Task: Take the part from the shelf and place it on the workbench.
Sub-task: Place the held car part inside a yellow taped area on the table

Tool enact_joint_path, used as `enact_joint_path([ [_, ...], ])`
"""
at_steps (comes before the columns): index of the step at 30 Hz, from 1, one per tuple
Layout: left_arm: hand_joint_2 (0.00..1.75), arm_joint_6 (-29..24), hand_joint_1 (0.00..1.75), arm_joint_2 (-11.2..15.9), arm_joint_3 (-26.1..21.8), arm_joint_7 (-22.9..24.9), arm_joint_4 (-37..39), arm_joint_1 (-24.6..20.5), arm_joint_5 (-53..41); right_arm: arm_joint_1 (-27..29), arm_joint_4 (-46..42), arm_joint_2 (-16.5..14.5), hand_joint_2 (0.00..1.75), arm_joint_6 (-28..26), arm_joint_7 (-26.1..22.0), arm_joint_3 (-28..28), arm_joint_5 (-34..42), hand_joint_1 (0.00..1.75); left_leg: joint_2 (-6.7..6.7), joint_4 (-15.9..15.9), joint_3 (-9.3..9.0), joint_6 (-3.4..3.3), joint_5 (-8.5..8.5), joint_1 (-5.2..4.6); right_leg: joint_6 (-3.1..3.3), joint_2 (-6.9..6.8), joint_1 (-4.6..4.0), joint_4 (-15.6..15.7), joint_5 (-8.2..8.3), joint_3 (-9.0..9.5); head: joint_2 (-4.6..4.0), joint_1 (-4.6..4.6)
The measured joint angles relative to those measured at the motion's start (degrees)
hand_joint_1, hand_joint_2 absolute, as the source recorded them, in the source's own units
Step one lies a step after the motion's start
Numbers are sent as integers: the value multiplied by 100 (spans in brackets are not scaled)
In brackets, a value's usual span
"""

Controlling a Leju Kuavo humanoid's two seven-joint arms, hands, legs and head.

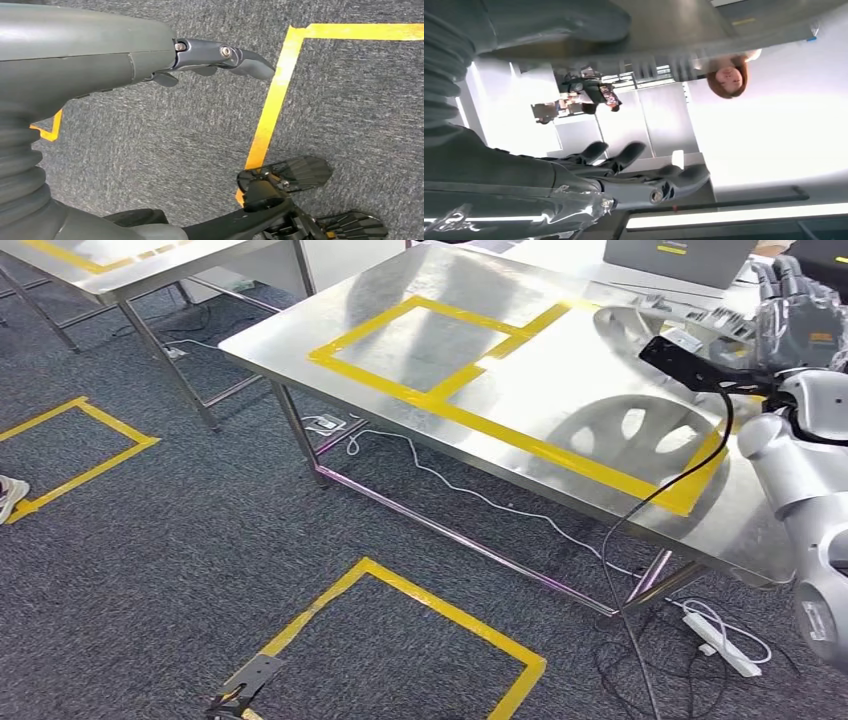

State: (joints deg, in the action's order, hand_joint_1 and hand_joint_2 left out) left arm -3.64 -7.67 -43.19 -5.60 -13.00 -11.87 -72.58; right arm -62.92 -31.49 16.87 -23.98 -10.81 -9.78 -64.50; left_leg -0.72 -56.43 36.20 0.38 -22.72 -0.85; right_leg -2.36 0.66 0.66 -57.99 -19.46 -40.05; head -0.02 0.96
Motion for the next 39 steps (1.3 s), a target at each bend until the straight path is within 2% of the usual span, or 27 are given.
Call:
enact_joint_path([
  [8,175,-36,0,5,0,0,0,17,11,18,-199,119,175,-13,-77,163,61,0,2,0,-2,-3,-2,0,-7,5,1,6,6,5,0,1],
  [12,0,-36,0,8,0,0,0,17,15,9,-251,139,175,-12,-84,208,66,0,2,-1,-3,-4,-2,0,-8,5,0,7,7,6,0,1],
  [31,0,-47,0,17,-3,0,0,11,105,290,-1205,208,175,200,-263,207,266,0,1,-1,-2,-4,-2,0,-9,4,0,12,8,12,0,2],
  [35,0,-54,0,17,-5,5,0,12,123,367,-1386,208,0,219,-266,190,336,0,1,-1,-2,-4,-2,0,-10,3,0,13,8,13,0,1],
  [39,0,-59,0,17,-12,43,0,13,178,512,-1602,208,0,237,-291,185,470,0,0,-1,-2,-5,-2,0,-10,3,0,14,7,14,0,1],
])
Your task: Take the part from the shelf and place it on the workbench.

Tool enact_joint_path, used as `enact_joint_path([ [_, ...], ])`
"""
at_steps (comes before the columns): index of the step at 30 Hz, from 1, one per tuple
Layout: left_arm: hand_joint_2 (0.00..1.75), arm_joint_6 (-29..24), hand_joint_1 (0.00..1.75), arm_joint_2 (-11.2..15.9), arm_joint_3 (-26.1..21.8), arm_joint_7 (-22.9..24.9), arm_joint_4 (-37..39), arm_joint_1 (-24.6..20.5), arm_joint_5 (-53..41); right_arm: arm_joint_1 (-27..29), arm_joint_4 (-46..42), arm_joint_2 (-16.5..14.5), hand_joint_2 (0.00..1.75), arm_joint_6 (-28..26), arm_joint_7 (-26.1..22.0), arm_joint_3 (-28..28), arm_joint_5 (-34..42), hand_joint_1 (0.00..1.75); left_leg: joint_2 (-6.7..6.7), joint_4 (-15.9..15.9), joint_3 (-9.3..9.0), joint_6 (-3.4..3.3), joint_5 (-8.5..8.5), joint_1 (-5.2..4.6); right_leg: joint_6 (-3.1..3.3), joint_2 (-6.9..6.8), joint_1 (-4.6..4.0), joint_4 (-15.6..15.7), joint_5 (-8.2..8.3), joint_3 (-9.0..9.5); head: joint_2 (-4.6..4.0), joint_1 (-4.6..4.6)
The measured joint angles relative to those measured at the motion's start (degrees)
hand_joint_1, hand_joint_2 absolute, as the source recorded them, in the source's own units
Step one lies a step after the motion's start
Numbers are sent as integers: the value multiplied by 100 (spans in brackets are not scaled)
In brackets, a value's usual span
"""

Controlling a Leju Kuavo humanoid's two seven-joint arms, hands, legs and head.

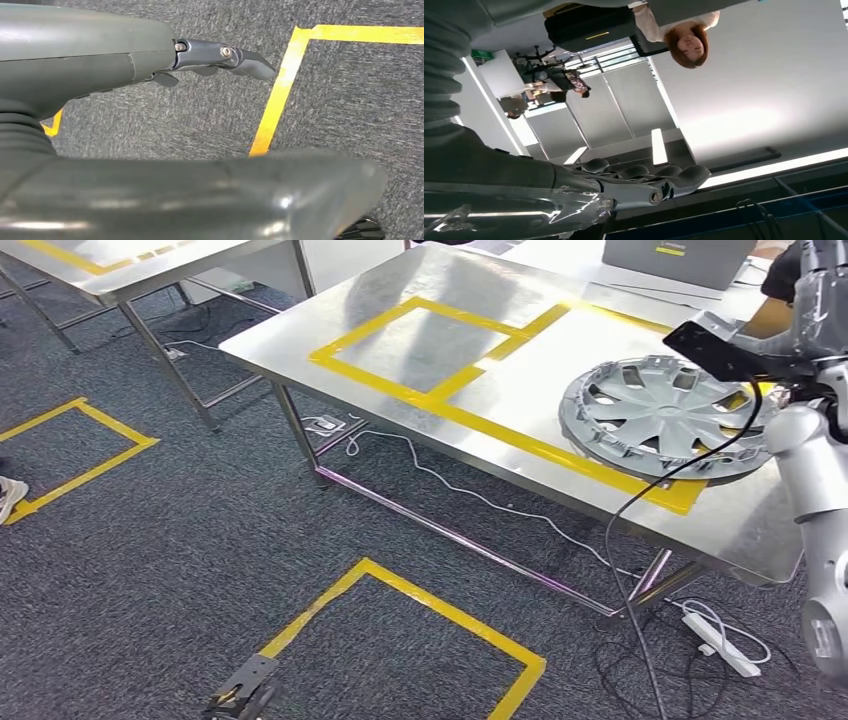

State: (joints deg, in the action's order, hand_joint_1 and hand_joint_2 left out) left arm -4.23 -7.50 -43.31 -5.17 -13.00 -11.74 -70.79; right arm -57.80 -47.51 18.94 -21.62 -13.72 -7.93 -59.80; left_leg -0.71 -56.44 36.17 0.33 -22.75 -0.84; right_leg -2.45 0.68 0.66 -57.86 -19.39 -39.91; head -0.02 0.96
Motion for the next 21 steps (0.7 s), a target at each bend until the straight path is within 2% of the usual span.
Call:
enact_joint_path([
  [9,0,2,0,-2,-22,82,0,7,113,450,-305,-10,0,-75,-33,17,229,0,-1,-33,1,-44,-34,-7,-21,-3,11,9,-7,19,0,-1],
  [13,0,1,0,-2,-23,84,0,10,114,599,-345,-10,0,-114,-44,32,263,0,-1,-68,3,-91,-48,-25,-71,-2,29,15,-2,39,0,-1],
  [16,0,0,0,-6,-23,85,0,8,114,630,-375,-9,0,-121,-49,53,272,0,14,-20,-30,-153,22,-17,-128,0,42,17,-16,42,0,0],
  [17,0,-2,0,-8,-23,85,0,6,114,636,-383,-8,0,-124,-51,61,277,0,24,12,-43,-173,47,-3,-137,-2,38,-97,-129,-2,0,4],
  [18,0,-4,0,-10,-23,84,0,6,113,643,-391,-7,0,-127,-55,68,282,0,34,38,-53,-188,68,12,-143,-6,34,-333,-308,-89,0,10],
  [20,0,-8,0,-14,-23,85,0,9,110,676,-396,-6,0,-132,-64,72,295,0,45,43,-51,-202,83,17,-161,-11,34,-1122,-765,-357,0,15],
  [21,0,-8,0,-16,-23,86,0,13,108,705,-396,-6,0,-133,-68,73,299,0,48,43,-49,-201,87,18,-174,-12,37,-1468,-915,-464,0,15],
])
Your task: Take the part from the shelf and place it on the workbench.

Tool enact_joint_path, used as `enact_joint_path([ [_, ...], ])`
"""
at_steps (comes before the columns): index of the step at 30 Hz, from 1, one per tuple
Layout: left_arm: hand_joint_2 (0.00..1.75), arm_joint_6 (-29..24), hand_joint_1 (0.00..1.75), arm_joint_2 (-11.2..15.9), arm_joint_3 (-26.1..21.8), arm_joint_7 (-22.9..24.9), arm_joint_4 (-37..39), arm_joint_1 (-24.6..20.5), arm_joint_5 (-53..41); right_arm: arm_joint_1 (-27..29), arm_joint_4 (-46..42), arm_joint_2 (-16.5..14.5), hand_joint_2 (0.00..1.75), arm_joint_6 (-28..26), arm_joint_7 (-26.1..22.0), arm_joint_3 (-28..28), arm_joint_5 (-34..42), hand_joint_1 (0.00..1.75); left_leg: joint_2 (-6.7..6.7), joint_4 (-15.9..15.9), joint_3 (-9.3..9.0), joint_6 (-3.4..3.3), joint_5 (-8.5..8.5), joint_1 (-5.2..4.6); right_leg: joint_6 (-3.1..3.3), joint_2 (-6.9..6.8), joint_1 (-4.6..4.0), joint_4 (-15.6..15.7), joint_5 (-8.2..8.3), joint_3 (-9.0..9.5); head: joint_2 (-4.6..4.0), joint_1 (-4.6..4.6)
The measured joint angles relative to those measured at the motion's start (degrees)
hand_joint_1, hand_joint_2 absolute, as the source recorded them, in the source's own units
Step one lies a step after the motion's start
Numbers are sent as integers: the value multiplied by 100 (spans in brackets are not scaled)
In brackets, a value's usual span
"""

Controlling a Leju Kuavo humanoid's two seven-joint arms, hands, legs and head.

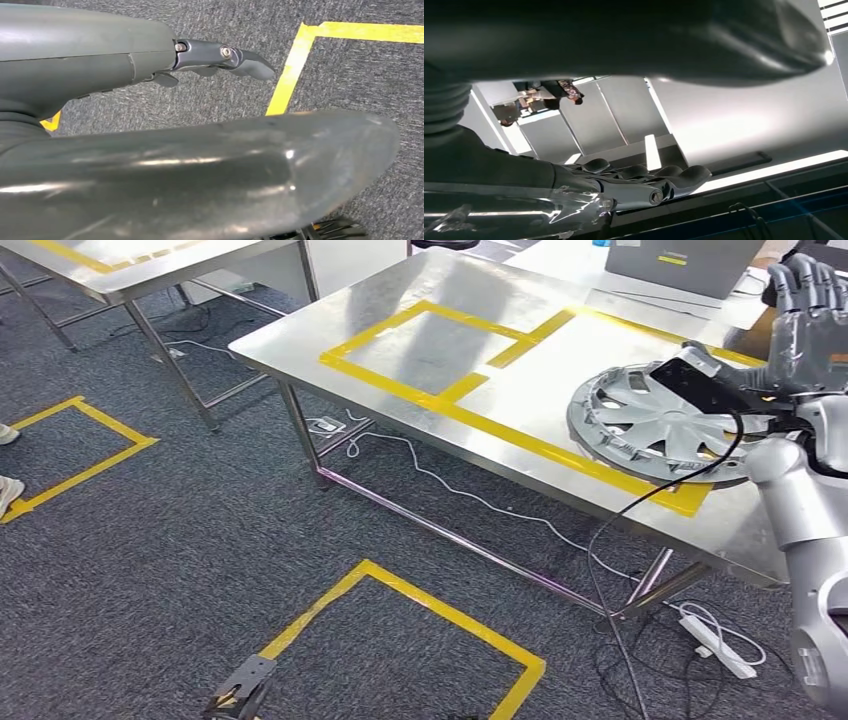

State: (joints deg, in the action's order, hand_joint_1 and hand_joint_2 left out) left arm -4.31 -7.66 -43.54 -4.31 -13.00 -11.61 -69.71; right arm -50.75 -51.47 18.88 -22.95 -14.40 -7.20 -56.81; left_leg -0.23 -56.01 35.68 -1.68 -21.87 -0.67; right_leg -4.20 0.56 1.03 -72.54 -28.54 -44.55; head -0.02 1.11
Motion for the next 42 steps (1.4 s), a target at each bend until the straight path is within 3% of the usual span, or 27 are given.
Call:
enact_joint_path([
  [1,0,0,0,-2,0,1,0,3,-2,31,0,0,0,-1,-3,1,3,0,3,-1,3,5,6,4,-13,-2,3,-181,-58,-27,0,1],
  [2,0,1,0,-2,0,1,0,6,-3,56,0,0,0,-2,-5,1,5,0,5,-3,8,16,15,11,-23,-7,7,-121,-9,65,0,3],
  [5,0,2,0,-1,0,1,0,3,-9,72,-4,-1,0,-13,-10,5,9,0,4,-27,39,87,42,45,-43,-31,10,1004,332,821,0,2],
  [7,0,-5,0,3,0,0,0,-1,-12,74,-10,0,0,-26,-15,16,13,0,-2,-47,63,160,49,50,22,-14,-15,1397,375,1069,0,3],
  [8,0,-17,0,4,0,-1,0,-2,-18,79,-12,0,0,-33,-20,22,16,0,-5,-50,75,183,46,47,68,6,-28,1399,386,1073,0,4],
  [12,0,-75,0,5,2,-9,0,-2,-45,85,-13,0,0,-50,-47,43,23,0,-6,-19,100,46,85,48,148,37,-37,1425,422,1015,0,-3],
  [16,0,-72,0,5,3,-20,0,-5,-55,95,-13,0,0,-56,-67,67,32,0,-3,44,118,210,195,62,203,44,-53,1418,464,958,0,-4],
  [19,0,-55,0,5,4,-26,0,-5,-67,113,-13,0,0,-63,-81,86,65,0,-3,56,140,264,221,66,207,40,-56,1415,477,931,0,-2],
  [28,0,-18,0,12,9,-36,0,-6,-103,189,-13,0,0,-41,-163,145,262,0,-9,47,198,279,232,51,169,28,-39,1434,506,903,0,1],
  [35,0,-5,0,20,10,-43,0,-8,-106,220,-13,-2,0,53,-213,199,390,0,-14,-21,251,198,193,16,105,24,-1,1452,519,892,0,-2],
  [39,0,-4,0,24,11,-51,0,-15,-108,221,-13,-2,0,69,-216,236,404,0,5,-22,248,115,189,9,31,33,22,1480,516,896,0,-2],
  [41,0,-4,0,23,14,-52,0,-27,-108,218,-13,-1,0,73,-216,262,406,0,48,31,213,66,212,35,3,23,16,1300,369,809,0,8],
  [42,0,-3,0,21,15,-52,0,-33,-109,218,-13,0,0,79,-219,273,409,0,73,50,200,49,217,46,-4,13,12,1036,207,691,0,12],
])
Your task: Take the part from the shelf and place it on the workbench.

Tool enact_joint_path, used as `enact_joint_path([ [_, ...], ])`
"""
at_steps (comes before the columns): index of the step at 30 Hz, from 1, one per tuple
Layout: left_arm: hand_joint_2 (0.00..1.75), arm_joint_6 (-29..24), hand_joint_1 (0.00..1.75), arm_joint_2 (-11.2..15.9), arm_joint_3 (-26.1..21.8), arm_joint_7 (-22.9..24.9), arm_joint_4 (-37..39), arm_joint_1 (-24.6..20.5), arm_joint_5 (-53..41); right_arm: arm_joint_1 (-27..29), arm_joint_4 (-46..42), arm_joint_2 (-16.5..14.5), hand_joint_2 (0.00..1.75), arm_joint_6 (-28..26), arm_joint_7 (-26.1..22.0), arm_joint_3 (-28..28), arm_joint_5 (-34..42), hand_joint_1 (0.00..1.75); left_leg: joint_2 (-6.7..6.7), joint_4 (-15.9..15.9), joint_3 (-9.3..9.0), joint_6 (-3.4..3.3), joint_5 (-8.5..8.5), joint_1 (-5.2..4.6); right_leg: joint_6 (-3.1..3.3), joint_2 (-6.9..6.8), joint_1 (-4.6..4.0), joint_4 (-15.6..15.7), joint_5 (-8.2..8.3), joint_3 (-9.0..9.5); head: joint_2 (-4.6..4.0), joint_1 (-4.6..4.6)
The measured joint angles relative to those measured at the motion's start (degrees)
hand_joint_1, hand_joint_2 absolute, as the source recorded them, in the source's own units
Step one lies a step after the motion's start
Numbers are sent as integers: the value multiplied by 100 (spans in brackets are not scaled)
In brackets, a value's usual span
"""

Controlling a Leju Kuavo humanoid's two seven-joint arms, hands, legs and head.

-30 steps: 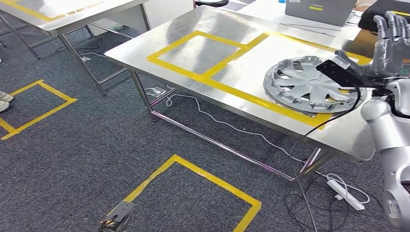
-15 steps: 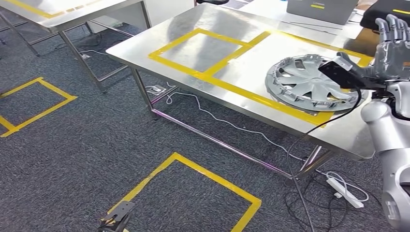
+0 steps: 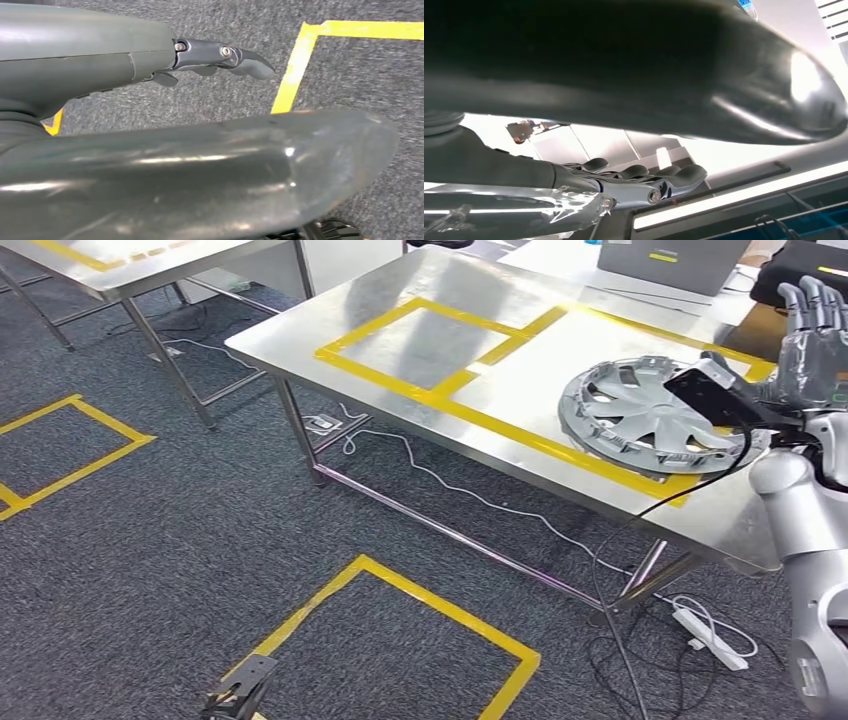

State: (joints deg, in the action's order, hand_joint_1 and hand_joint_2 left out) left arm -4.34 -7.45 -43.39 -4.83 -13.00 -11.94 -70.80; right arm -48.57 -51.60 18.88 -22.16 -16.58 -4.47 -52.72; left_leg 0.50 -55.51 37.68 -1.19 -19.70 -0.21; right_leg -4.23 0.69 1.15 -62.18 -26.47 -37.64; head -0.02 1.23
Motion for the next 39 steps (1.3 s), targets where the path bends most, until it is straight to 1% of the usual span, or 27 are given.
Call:
enact_joint_path([
  [2,0,2,0,-5,0,0,0,-5,-1,16,3,0,0,24,-9,8,7,0,48,0,-4,-15,-8,-2,-11,-10,-5,-778,-385,-353,0,5],
  [3,0,3,0,-9,0,0,0,-4,-2,36,4,0,0,34,-14,9,9,0,78,-1,-4,-15,-10,-2,-18,-12,-5,-1085,-492,-494,0,4],
  [4,0,3,0,-12,0,0,0,-3,-2,55,6,0,0,40,-19,9,12,0,111,-3,-4,-12,-13,-1,-23,-19,-5,-1204,-498,-548,0,7],
  [5,0,3,0,-16,0,0,0,-2,-2,66,7,0,0,42,-21,10,13,0,148,-7,-5,-5,-16,1,-25,-39,-3,-1065,-386,-470,0,6],
  [6,0,4,0,-20,1,0,0,-2,-2,67,7,0,0,41,-25,10,14,0,187,-17,-8,8,-22,5,-27,-89,-2,-712,-200,-280,0,7],
  [8,0,4,0,-24,1,-1,-1,-3,-2,53,5,-1,0,43,-32,11,14,0,259,-55,-14,60,-45,-6,-6,-317,-18,93,105,147,0,3],
  [10,0,4,0,-23,1,-2,-1,-3,-2,48,4,-3,0,50,-39,10,16,0,327,-86,-23,127,-58,-26,60,-412,-41,395,190,308,0,-3],
  [12,0,3,0,-23,1,-4,0,-4,-2,49,4,-3,0,56,-48,9,18,0,415,-87,-29,192,-58,-21,147,-272,-46,378,225,285,0,-7],
  [13,0,3,0,-23,2,-8,0,-6,-2,46,4,-3,0,56,-52,10,19,0,395,-112,-22,229,-93,-9,182,-213,-39,382,247,273,0,-7],
  [15,0,3,0,-24,3,-16,0,-7,-2,37,4,-4,0,55,-58,10,20,0,206,-451,105,298,-354,12,242,-100,-9,396,286,265,0,-10],
  [17,0,3,0,-25,3,-20,0,-2,-2,32,4,-4,0,54,-61,10,20,0,38,-874,265,330,-633,22,258,-33,5,396,298,255,0,-12],
  [20,0,3,0,-25,3,-20,0,1,-2,33,4,-5,0,54,-62,10,20,0,17,-1040,334,336,-721,22,261,-12,7,396,300,252,0,-12],
  [22,0,3,0,-25,3,-20,0,6,-2,35,5,-13,0,55,-63,9,20,0,6,-1339,464,344,-851,23,265,27,7,396,305,243,0,-11],
  [23,0,3,0,-25,3,-20,0,8,-2,38,6,-19,0,56,-64,9,19,0,-24,-1314,421,346,-790,35,251,130,18,395,318,228,0,-11],
  [24,0,3,0,-24,3,-21,0,9,-2,38,7,-24,0,56,-65,8,19,0,-122,-1137,289,355,-677,63,224,250,33,391,330,211,0,-11],
  [26,0,4,0,-29,3,-24,0,4,-2,21,6,-29,0,56,-66,8,19,0,-409,-446,-123,354,-409,134,129,515,54,367,355,145,1,-8],
  [27,0,4,0,-32,3,-25,0,3,-2,11,6,-29,0,56,-67,8,19,0,-504,-266,-222,339,-397,150,83,583,62,371,368,119,1,-11],
  [28,0,5,0,-33,3,-26,0,1,-2,5,6,-29,0,56,-67,8,19,0,-516,-217,-243,306,-423,148,39,648,71,387,386,95,1,-11],
  [29,0,5,0,-32,3,-27,0,0,-2,7,6,-28,0,56,-67,10,21,0,-449,-223,-235,261,-415,141,0,709,90,421,413,75,1,-14],
  [30,0,5,0,-30,3,-29,0,-5,-2,14,7,-23,0,56,-67,14,22,0,-380,-215,-235,214,-405,137,-28,706,98,429,419,55,0,-17],
  [32,0,5,0,-32,3,-33,0,-12,-2,10,7,-10,0,57,-67,23,27,0,-242,-198,-236,123,-384,127,-56,431,67,146,246,-105,0,21],
  [34,0,5,0,-36,3,-35,0,-2,-2,4,7,-4,0,60,-71,27,30,0,-117,-196,-235,66,-390,87,-52,73,25,-618,-144,-448,0,59],
  [35,0,5,0,-35,3,-35,0,5,-2,12,7,-4,0,62,-73,27,31,0,-48,-197,-236,53,-396,67,-47,5,18,-1019,-304,-626,0,60],
  [36,0,5,0,-33,3,-35,0,9,-2,22,7,-4,0,66,-74,27,31,0,25,-198,-237,43,-401,48,-35,-19,13,-1264,-370,-728,0,61],
  [37,0,5,0,-32,3,-34,0,9,-2,30,7,-4,0,69,-75,27,31,0,95,-199,-241,36,-405,34,-18,-30,3,-1294,-335,-725,0,61],
  [38,0,5,0,-32,4,-34,0,7,-2,33,7,-4,0,72,-75,28,31,0,168,-200,-249,32,-411,21,8,-55,-16,-1063,-195,-586,0,60],
  [39,0,5,0,-35,4,-34,0,4,-2,27,6,-3,0,73,-75,31,31,0,234,-200,-262,31,-419,10,46,-134,-45,-656,-5,-352,0,61],
])
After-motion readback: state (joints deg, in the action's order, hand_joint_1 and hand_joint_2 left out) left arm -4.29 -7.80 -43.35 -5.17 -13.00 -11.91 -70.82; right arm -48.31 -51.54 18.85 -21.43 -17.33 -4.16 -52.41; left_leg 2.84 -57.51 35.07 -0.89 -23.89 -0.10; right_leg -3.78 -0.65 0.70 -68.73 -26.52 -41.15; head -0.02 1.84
